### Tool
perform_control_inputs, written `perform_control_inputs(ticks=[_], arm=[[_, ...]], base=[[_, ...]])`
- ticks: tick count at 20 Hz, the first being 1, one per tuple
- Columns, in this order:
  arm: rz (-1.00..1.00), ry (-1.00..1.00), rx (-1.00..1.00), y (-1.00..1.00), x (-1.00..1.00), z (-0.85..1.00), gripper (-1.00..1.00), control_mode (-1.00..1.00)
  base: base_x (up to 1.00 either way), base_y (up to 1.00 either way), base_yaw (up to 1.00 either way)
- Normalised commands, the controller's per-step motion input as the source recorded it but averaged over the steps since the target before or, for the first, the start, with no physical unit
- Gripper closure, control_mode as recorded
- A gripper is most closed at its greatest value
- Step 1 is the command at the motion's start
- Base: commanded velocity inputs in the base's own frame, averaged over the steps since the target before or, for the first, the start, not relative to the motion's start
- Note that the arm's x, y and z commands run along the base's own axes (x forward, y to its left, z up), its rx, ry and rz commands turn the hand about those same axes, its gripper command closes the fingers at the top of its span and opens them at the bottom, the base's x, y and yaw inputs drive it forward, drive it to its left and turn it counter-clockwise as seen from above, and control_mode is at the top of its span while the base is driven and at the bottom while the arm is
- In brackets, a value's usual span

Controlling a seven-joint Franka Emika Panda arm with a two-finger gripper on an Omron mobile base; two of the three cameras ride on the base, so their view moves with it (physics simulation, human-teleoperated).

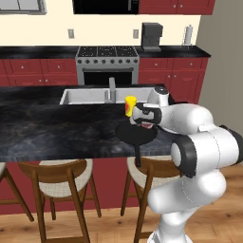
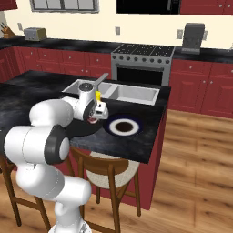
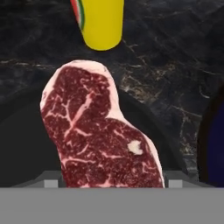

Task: Pick up the pan with the steak in it and place it on the dining table. Then place the steak on the plate.

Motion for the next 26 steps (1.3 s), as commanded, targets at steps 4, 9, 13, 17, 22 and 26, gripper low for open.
perform_control_inputs(ticks=[4, 9, 13, 17, 22, 26], arm=[[-0.04, -0.01, 0.00, -0.38, -0.05, 0.32, 1.00, -1.00], [-0.08, 0.00, 0.00, -0.46, 0.00, 0.37, 1.00, -1.00], [-0.07, 0.00, 0.00, -0.62, 0.00, 0.17, 1.00, -1.00], [-0.04, 0.00, 0.00, -0.76, 0.00, 0.00, 1.00, -1.00], [0.00, -0.02, 0.00, -0.70, -0.10, -0.10, 1.00, -1.00], [0.00, -0.01, 0.00, -0.07, -0.03, 0.00, 1.00, -1.00]], base=[[0.00, 0.00, 0.00], [0.00, 0.00, 0.00], [0.00, 0.00, 0.00], [0.00, 0.00, 0.00], [0.00, 0.00, 0.00], [0.00, 0.00, 0.00]])
